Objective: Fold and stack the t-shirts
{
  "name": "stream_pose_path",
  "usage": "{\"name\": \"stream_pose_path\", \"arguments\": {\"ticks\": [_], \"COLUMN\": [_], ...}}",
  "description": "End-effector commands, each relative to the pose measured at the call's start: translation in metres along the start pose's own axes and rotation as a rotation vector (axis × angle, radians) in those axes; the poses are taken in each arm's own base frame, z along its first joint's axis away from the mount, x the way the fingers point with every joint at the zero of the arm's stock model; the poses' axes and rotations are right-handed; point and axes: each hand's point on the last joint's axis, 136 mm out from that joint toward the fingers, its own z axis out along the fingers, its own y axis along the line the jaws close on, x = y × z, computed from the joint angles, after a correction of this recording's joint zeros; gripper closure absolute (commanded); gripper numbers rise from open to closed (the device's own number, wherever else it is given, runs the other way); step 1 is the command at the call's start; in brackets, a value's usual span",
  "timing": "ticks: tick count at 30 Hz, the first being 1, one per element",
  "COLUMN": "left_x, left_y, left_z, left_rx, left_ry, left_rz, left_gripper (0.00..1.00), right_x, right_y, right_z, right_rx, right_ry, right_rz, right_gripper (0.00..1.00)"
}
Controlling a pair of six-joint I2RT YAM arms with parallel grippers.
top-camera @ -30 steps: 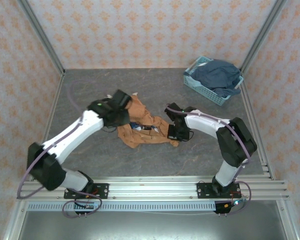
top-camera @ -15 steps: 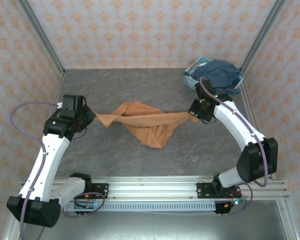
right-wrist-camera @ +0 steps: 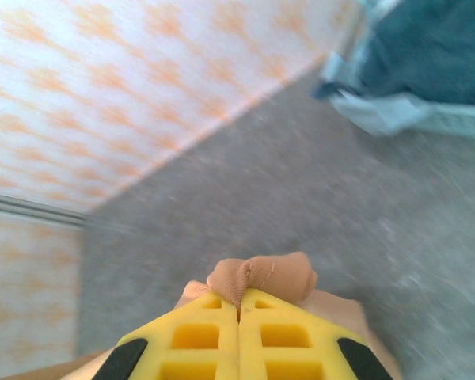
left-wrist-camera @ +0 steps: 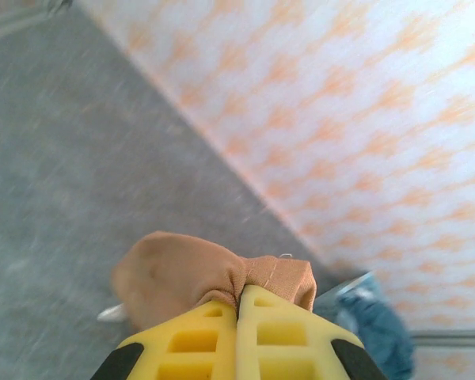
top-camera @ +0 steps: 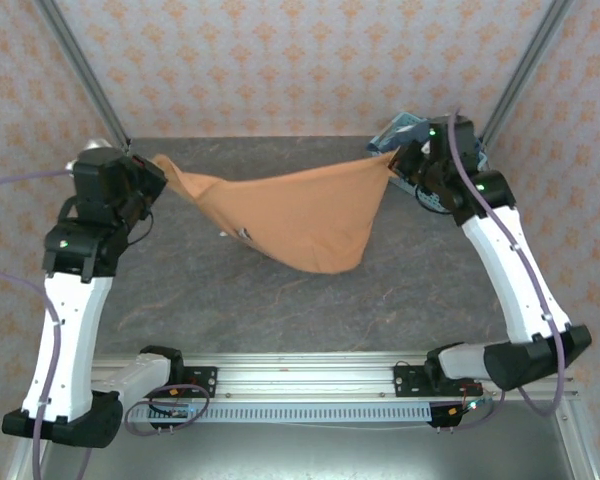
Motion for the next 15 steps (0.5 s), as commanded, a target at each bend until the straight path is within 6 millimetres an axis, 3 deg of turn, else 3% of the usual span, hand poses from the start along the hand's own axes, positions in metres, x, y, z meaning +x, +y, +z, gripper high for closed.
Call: {"name": "stream_pose_path", "arguments": {"ticks": [1, 4, 8, 11, 15], "left_x": [-0.052, -0.082, -0.109, -0.118, -0.11], "left_y": [-0.024, -0.041, -0.056, -0.061, -0.064], "left_z": [-0.05, -0.091, -0.121, -0.114, -0.063], "left_rx": [0.083, 0.15, 0.18, 0.146, 0.049], "left_ry": [-0.199, -0.313, -0.403, -0.417, -0.337], "left_rz": [-0.004, -0.008, -0.025, -0.021, 0.015], "left_gripper": [1.0, 1.0, 1.0, 1.0, 1.0], "right_x": [-0.049, -0.062, -0.071, -0.075, -0.072], "right_y": [0.057, 0.081, 0.105, 0.117, 0.12], "right_z": [-0.072, -0.116, -0.144, -0.135, -0.071], "right_rx": [-0.242, -0.365, -0.483, -0.526, -0.498], "right_ry": [-0.21, -0.28, -0.3, -0.266, -0.153], "right_rz": [-0.04, -0.038, -0.003, 0.045, 0.115], "right_gripper": [1.0, 1.0, 1.0, 1.0, 1.0]}}
